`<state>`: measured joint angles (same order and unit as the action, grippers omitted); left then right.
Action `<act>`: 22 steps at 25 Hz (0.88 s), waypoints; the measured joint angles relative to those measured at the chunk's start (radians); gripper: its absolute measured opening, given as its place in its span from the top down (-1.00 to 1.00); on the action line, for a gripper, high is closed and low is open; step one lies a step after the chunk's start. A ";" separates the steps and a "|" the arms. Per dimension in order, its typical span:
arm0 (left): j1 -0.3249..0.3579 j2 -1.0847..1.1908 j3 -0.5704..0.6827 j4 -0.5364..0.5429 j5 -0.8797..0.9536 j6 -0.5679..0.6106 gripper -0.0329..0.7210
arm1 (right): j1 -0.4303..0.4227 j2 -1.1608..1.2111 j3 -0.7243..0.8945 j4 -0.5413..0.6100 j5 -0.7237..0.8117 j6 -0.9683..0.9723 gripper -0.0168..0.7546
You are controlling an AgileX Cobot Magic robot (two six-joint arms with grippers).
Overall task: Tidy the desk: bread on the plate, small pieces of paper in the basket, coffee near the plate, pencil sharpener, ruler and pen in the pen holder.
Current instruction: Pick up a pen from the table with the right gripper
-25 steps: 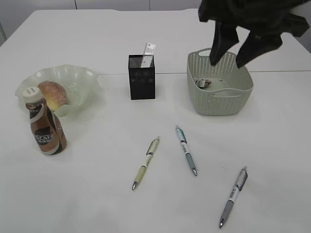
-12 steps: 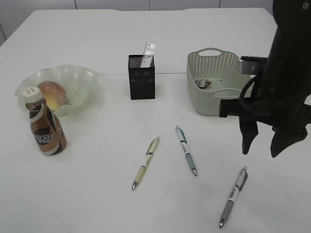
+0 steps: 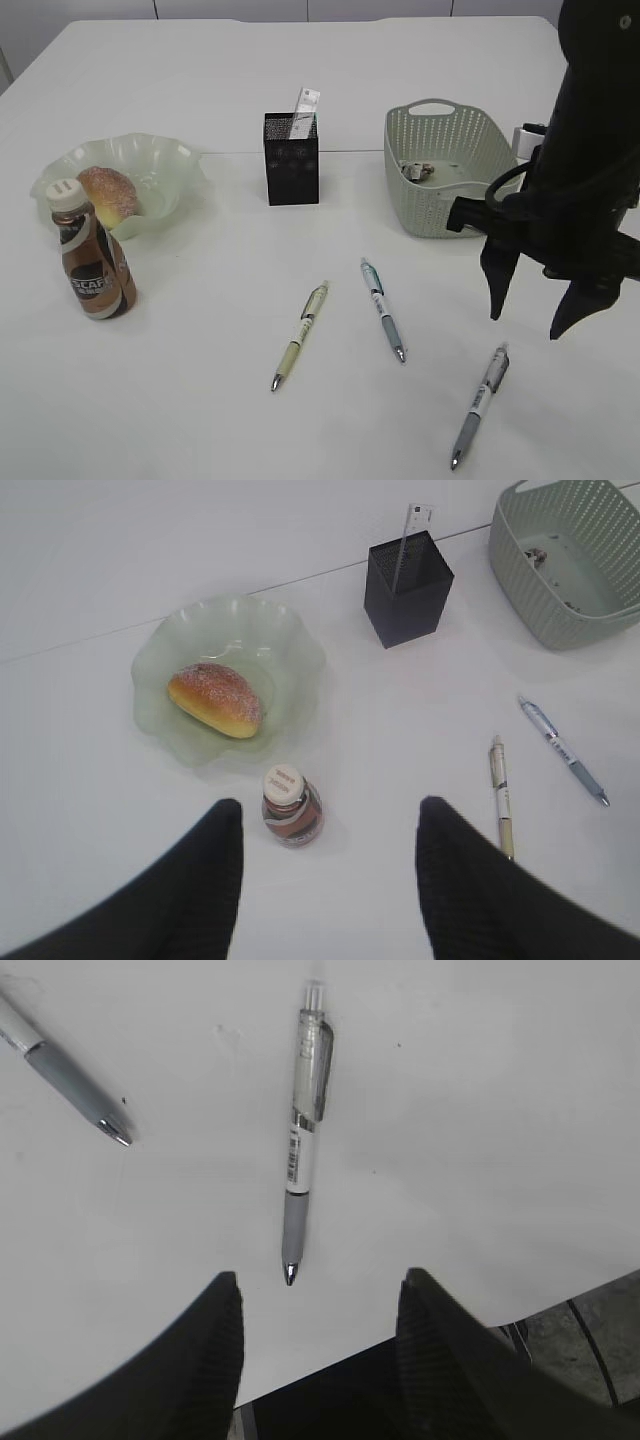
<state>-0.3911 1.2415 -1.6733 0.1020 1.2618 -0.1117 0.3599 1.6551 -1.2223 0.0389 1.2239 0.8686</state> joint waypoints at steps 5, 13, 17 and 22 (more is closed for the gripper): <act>0.000 0.000 0.000 0.000 0.000 0.000 -0.16 | 0.000 0.062 0.013 0.000 -0.006 0.020 0.01; 0.000 0.000 0.000 0.004 0.000 0.000 -0.16 | 0.000 0.189 0.015 0.000 -0.041 0.014 0.01; 0.000 0.000 0.000 0.008 0.000 0.000 -0.16 | 0.000 0.249 0.015 0.004 -0.067 -0.014 0.10; 0.000 0.000 0.000 0.010 0.001 0.000 -0.16 | 0.000 0.300 0.015 0.012 -0.092 -0.023 0.28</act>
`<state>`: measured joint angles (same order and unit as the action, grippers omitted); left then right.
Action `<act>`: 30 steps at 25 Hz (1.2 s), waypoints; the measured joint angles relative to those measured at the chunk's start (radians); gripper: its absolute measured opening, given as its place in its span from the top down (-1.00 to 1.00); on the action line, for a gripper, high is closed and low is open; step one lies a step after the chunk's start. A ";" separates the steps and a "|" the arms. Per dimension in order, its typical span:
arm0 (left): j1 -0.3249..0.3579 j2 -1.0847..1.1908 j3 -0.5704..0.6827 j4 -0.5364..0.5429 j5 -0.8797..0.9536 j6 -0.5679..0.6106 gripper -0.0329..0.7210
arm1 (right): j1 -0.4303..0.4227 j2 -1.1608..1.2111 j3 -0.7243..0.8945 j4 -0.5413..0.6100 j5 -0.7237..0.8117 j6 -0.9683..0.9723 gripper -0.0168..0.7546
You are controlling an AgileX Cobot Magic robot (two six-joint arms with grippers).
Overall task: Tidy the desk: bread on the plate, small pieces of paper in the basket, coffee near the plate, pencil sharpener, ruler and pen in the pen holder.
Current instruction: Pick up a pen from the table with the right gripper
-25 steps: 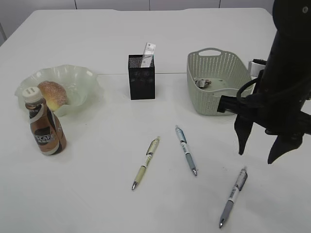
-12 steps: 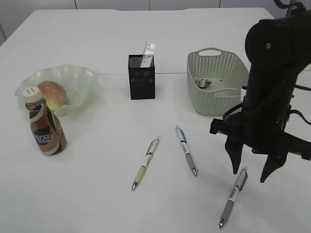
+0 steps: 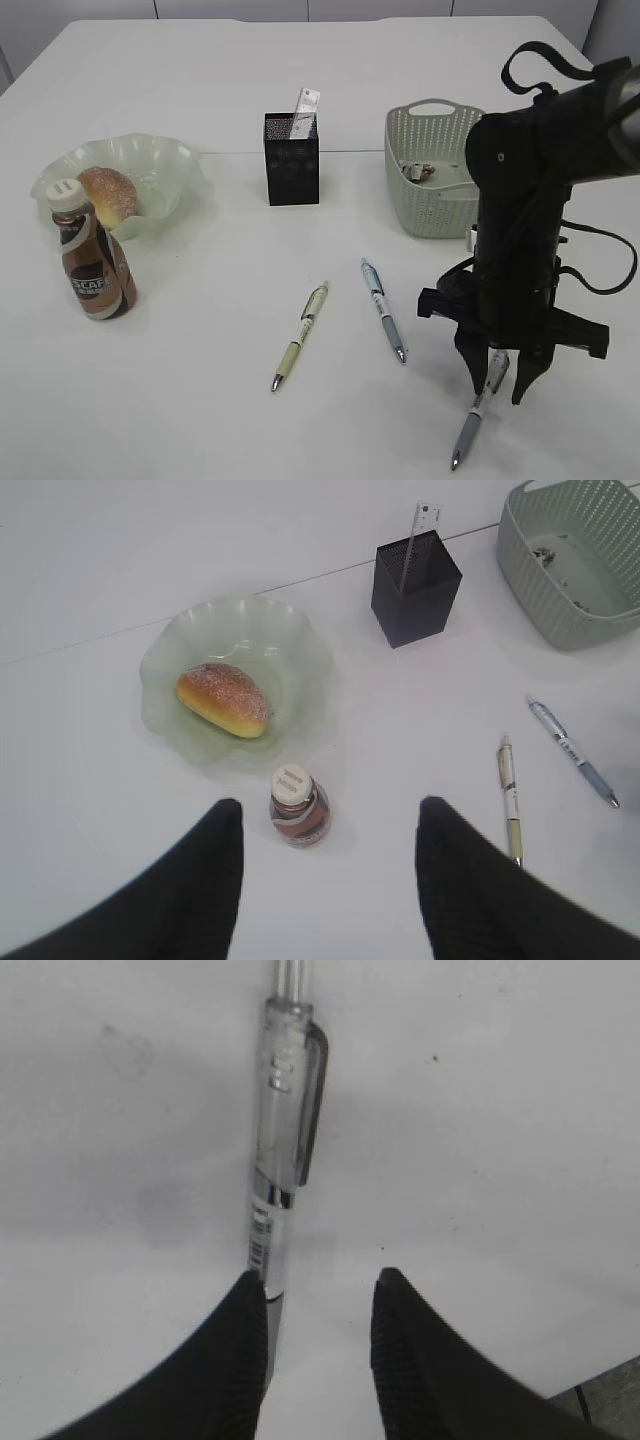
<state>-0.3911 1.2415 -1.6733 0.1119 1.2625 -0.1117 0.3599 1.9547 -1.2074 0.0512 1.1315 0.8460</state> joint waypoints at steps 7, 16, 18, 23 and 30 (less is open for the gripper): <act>0.000 0.000 0.000 0.002 0.000 0.000 -0.16 | 0.000 0.017 0.000 -0.008 -0.050 -0.001 0.32; 0.000 0.000 0.000 0.002 0.000 0.000 -0.16 | 0.000 0.017 0.000 -0.020 -0.054 -0.004 0.28; 0.000 0.000 0.000 0.002 0.000 0.000 -0.16 | 0.000 0.017 0.000 -0.024 -0.061 -0.004 0.24; 0.000 0.000 0.000 0.002 0.000 0.000 -0.16 | 0.000 0.022 0.000 -0.028 -0.103 -0.004 0.20; 0.000 0.000 0.000 0.002 0.000 0.000 -0.15 | 0.000 0.069 0.000 0.019 -0.105 -0.004 0.20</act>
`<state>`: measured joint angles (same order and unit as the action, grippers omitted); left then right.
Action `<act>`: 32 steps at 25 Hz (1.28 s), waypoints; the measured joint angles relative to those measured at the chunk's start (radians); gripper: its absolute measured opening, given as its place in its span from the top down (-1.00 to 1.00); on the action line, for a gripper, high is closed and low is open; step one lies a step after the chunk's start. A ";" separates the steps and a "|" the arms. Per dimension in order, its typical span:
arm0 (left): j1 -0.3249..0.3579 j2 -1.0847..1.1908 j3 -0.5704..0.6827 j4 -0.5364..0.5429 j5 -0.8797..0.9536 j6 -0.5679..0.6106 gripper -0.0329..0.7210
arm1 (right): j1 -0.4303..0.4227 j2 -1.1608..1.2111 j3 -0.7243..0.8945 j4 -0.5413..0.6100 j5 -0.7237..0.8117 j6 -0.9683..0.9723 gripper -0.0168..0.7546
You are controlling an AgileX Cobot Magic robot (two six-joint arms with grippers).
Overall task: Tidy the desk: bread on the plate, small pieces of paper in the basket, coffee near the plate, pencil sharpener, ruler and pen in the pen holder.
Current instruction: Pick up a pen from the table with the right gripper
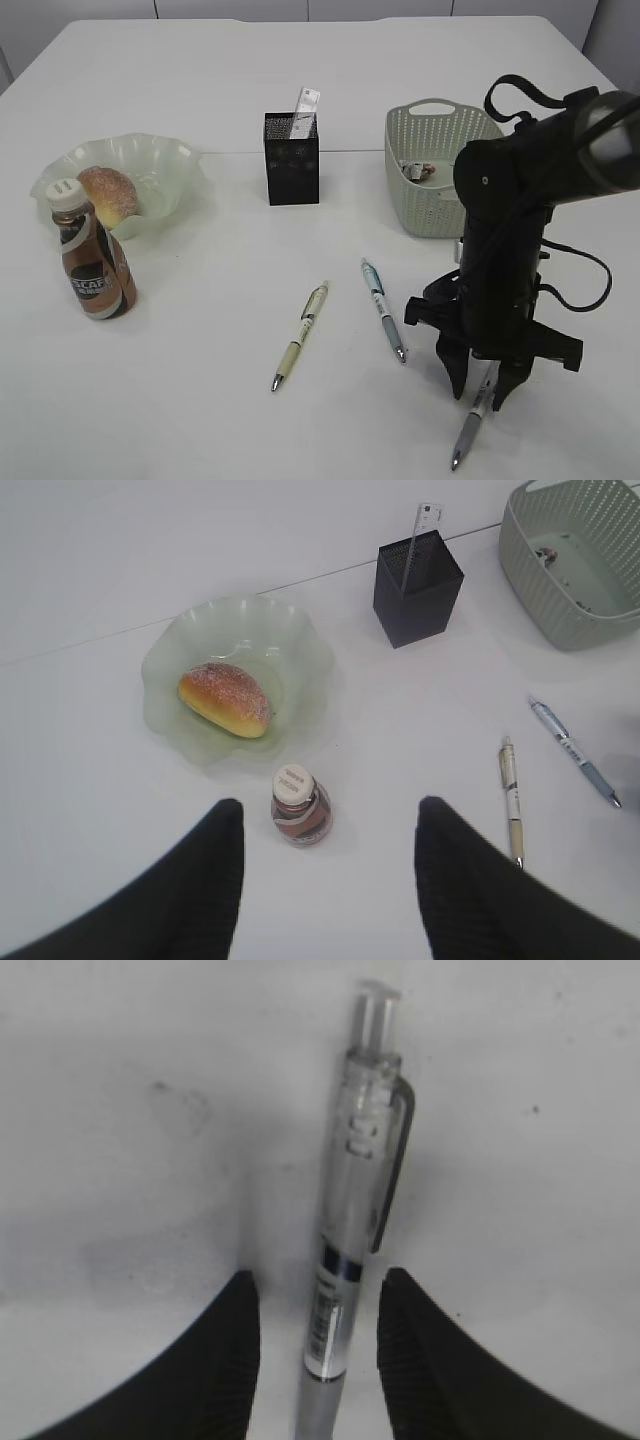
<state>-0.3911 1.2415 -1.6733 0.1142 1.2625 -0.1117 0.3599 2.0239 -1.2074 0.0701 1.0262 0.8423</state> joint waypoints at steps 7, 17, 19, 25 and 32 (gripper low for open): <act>0.000 0.000 0.000 0.002 0.000 0.000 -0.14 | 0.000 0.010 0.000 0.007 -0.019 -0.001 0.20; 0.000 0.000 0.000 0.002 0.002 0.000 -0.11 | 0.000 0.010 -0.002 0.003 -0.083 -0.009 0.20; 0.000 0.000 0.000 0.002 0.002 0.000 -0.11 | 0.000 0.010 -0.002 0.003 -0.096 -0.033 0.20; 0.000 0.000 0.000 0.002 0.002 0.000 -0.10 | 0.000 0.010 -0.002 0.000 -0.107 -0.163 0.20; 0.000 0.000 0.000 0.002 0.002 0.000 -0.08 | 0.000 0.010 -0.002 -0.002 -0.097 -0.316 0.20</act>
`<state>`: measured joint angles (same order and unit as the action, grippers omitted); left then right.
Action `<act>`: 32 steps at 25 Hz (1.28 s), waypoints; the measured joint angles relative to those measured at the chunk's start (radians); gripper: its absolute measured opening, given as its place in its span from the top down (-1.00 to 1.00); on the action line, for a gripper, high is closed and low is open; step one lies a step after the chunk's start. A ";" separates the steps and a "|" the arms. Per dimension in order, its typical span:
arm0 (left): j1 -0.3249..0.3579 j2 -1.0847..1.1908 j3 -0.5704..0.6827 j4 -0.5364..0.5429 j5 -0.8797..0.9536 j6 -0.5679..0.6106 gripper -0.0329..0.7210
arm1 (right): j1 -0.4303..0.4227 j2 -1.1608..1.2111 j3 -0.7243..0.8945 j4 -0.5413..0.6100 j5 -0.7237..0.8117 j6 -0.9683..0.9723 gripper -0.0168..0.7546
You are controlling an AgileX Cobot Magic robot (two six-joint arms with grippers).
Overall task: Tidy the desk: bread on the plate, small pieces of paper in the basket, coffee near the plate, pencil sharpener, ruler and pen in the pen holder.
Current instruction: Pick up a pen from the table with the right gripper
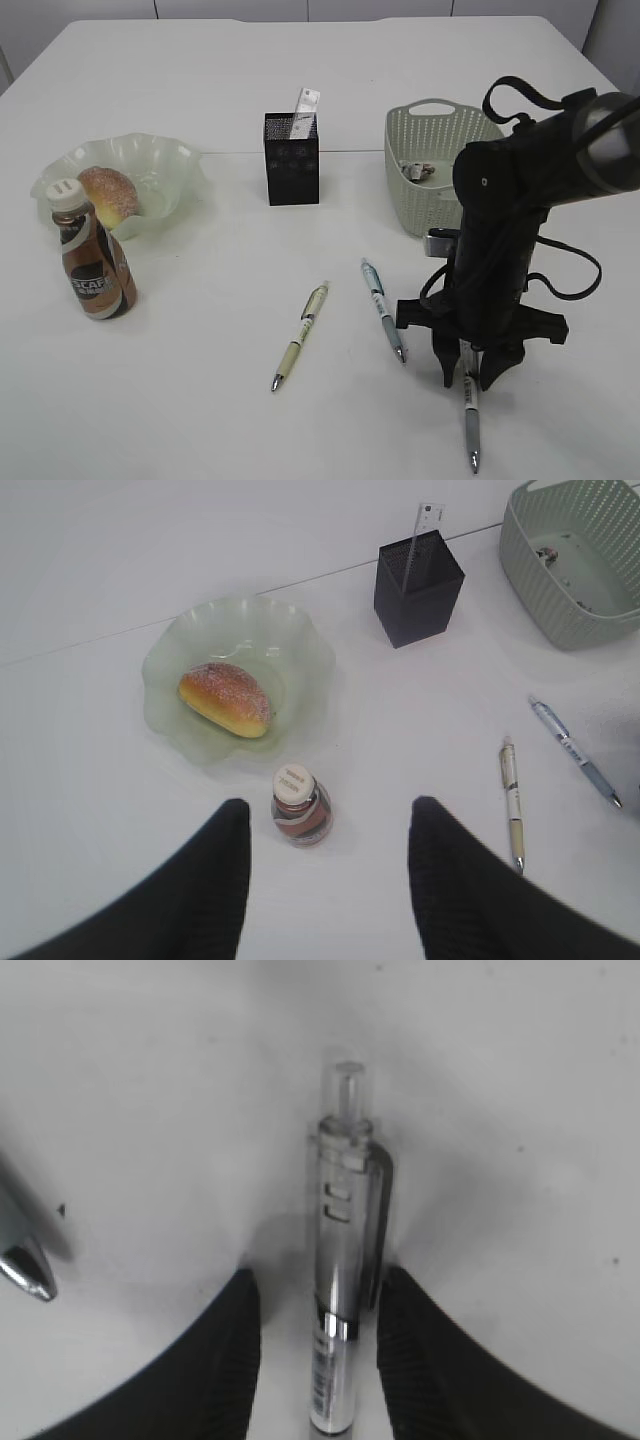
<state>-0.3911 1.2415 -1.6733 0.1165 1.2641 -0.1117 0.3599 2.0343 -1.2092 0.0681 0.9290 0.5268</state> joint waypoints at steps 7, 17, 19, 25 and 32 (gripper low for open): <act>0.000 0.000 0.000 0.000 0.000 0.000 -0.08 | 0.000 0.000 0.000 -0.008 -0.003 -0.045 0.20; 0.000 0.000 0.000 0.000 0.000 0.000 -0.05 | 0.000 0.000 0.000 -0.013 -0.058 -0.046 0.20; 0.000 0.000 0.000 0.000 0.000 0.000 -0.05 | 0.000 0.000 0.000 -0.017 -0.062 -0.048 0.21; 0.000 0.000 0.000 0.000 0.000 0.000 -0.05 | 0.000 0.014 -0.010 -0.017 -0.058 -0.050 0.31; 0.000 0.000 0.000 -0.002 0.000 0.000 -0.05 | 0.002 0.017 -0.014 -0.036 -0.055 -0.079 0.39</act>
<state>-0.3911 1.2415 -1.6733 0.1145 1.2641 -0.1117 0.3619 2.0509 -1.2231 0.0318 0.8739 0.4480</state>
